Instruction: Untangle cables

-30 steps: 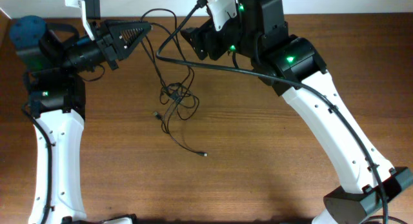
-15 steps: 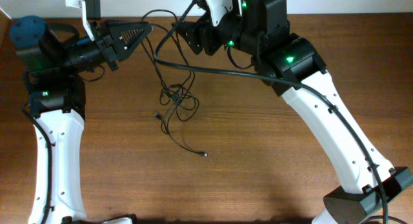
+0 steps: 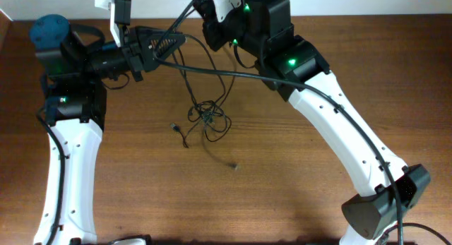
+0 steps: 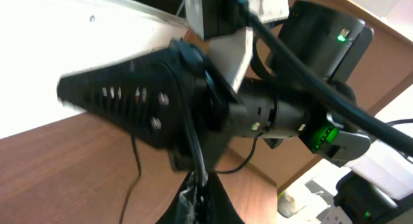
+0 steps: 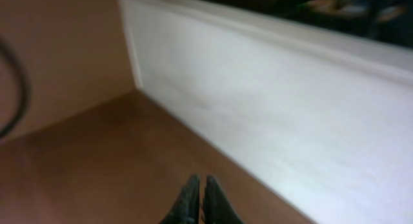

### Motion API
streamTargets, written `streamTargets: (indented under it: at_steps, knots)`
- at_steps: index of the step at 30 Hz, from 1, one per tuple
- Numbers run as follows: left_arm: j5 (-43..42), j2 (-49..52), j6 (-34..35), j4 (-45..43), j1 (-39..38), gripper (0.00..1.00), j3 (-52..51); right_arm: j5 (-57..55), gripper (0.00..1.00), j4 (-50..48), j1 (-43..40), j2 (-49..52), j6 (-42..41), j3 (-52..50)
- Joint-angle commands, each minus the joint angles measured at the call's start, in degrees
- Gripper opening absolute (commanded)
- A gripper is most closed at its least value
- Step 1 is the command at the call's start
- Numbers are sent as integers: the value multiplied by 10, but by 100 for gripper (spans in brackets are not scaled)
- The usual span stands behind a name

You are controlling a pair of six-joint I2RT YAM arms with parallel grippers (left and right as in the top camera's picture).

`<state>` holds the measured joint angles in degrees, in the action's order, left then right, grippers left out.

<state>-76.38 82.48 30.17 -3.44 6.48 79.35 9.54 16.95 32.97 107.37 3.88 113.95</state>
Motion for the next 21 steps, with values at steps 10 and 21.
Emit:
streamTargets:
  at_steps: [10, 21]
  knots:
    - [132, -8, 2, 99, -21, 99, 3, -111, 4, -13, 0, -68, 3, 5]
    - [422, -3, -2, 246, -124, 99, 3, -111, 4, 2, 0, -96, 1, 5]
